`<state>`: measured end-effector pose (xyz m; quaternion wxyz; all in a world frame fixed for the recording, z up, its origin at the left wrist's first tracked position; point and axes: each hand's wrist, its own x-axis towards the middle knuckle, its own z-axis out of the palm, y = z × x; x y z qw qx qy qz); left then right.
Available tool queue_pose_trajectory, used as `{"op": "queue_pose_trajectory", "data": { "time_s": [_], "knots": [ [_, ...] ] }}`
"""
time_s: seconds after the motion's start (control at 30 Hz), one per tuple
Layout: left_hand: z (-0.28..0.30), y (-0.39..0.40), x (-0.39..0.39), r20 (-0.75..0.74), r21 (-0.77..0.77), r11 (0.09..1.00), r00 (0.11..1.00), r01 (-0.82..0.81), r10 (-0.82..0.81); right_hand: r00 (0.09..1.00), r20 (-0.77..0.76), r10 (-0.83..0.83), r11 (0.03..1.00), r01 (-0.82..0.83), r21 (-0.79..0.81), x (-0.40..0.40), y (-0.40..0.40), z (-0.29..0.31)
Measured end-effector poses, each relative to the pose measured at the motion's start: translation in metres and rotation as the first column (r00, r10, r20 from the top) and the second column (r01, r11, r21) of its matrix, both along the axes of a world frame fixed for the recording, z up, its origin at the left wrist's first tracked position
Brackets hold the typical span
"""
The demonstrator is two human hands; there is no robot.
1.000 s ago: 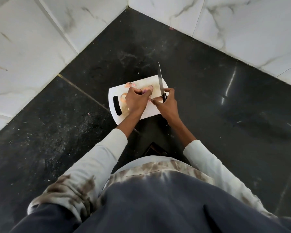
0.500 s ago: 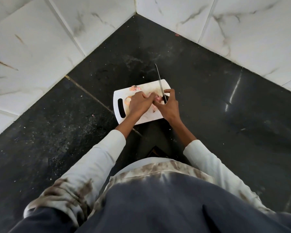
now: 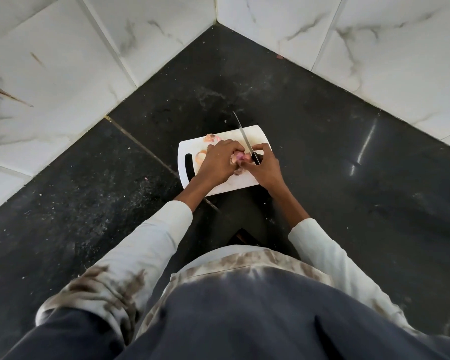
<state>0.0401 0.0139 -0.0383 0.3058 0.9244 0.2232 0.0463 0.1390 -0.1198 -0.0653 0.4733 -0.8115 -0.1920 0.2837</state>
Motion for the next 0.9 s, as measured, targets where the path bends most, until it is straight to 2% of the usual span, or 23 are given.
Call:
{"op": "queue_pose_trajectory", "data": {
  "time_s": [0.27,0.37,0.73,0.9],
  "knots": [
    [-0.006,-0.003,0.003,-0.03,0.025,0.999,0.999,-0.021,0.022,0.973,0.106,-0.204,0.969,0.216,-0.121,0.004,-0.013,0.0],
    [-0.005,-0.006,0.005,-0.019,0.041,0.999,1.0,0.006,-0.005,0.965,0.087,-0.246,0.965,0.252,-0.071,0.004,-0.017,0.004],
    [0.003,-0.011,0.018,-0.009,0.316,0.948,1.0,-0.024,0.029,0.965,0.107,-0.239,0.965,0.223,0.141,-0.002,-0.015,0.02],
    [-0.005,-0.007,0.016,-0.089,0.147,0.987,0.993,-0.062,0.076,0.972,0.06,-0.225,0.967,0.215,0.139,-0.003,-0.013,0.016]
  ]
}}
